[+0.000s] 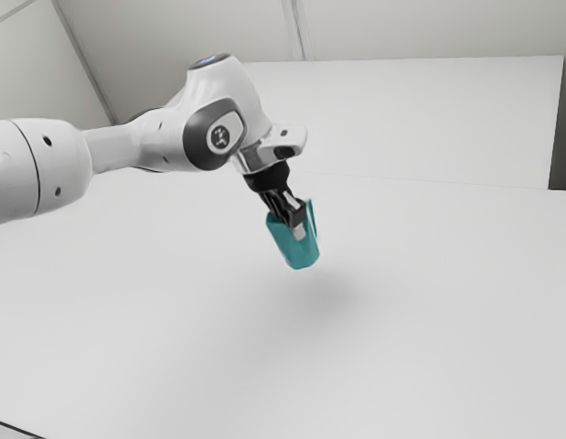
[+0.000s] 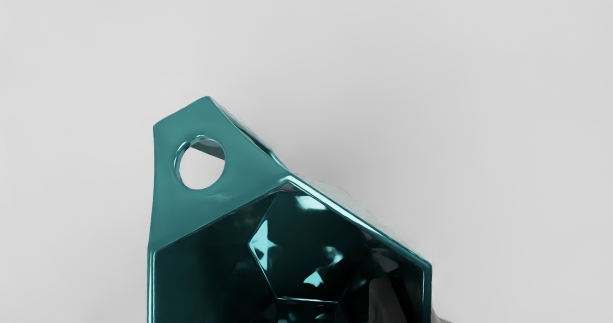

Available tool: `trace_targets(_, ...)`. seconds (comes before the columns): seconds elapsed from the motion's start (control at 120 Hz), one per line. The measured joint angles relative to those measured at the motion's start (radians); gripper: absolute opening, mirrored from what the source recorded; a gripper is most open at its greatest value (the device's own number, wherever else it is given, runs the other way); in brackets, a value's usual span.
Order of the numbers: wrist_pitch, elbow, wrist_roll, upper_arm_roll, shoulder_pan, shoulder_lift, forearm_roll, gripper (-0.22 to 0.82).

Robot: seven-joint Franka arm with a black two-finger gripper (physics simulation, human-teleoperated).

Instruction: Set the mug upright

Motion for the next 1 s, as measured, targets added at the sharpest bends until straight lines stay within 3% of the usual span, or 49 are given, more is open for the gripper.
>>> trace_targets(0.467,0.001,-0.215,-0.129,-0.002,0.055,-0.131,0.263,-0.18)
trace_targets(1.0,0.282,-0.394,-0.291,-0.002,0.051,-0.165,0.375,-0.18)
